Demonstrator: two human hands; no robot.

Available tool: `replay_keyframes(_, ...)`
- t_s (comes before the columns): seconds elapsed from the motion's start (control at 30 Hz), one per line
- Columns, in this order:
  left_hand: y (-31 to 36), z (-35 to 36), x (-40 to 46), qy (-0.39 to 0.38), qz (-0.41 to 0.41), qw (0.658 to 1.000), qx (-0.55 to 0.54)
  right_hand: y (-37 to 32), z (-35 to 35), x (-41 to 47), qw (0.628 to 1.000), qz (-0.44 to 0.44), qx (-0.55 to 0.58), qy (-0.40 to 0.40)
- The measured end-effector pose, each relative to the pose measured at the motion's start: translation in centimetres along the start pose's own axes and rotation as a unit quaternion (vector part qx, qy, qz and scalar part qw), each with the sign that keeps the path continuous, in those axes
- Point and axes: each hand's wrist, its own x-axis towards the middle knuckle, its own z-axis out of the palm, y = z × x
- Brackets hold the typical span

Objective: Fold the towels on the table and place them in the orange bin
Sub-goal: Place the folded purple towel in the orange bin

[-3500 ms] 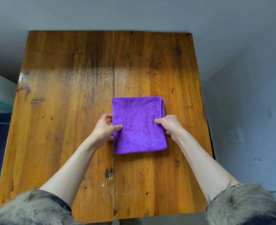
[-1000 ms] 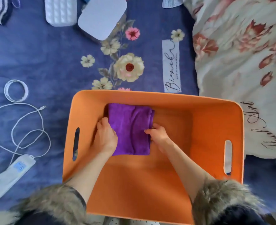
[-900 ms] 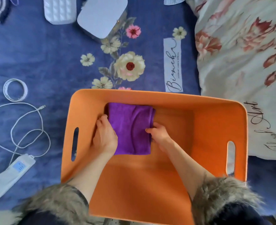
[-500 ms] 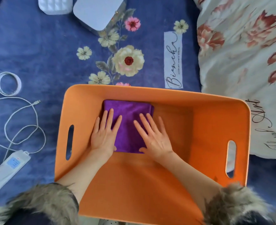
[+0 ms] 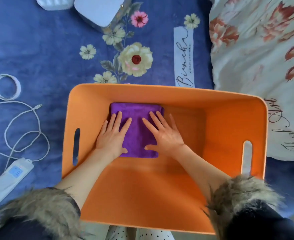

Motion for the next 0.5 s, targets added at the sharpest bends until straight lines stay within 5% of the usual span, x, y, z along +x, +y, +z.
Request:
replay_keyframes(0.3, 3.0, -5.5, -9.7, 0.121, 0.051, 0.968, -0.214, -2.5, -6.9, -10.6, 0.983, 0.078, 0.130, 0.102)
replay_keyframes(0.5, 4.8, -9.2, -15.7, 0.185, 0.126, 0.951, -0.212, -5.3, -11.1, -19.8, 0.948, 0.159, 0.154, 0.226)
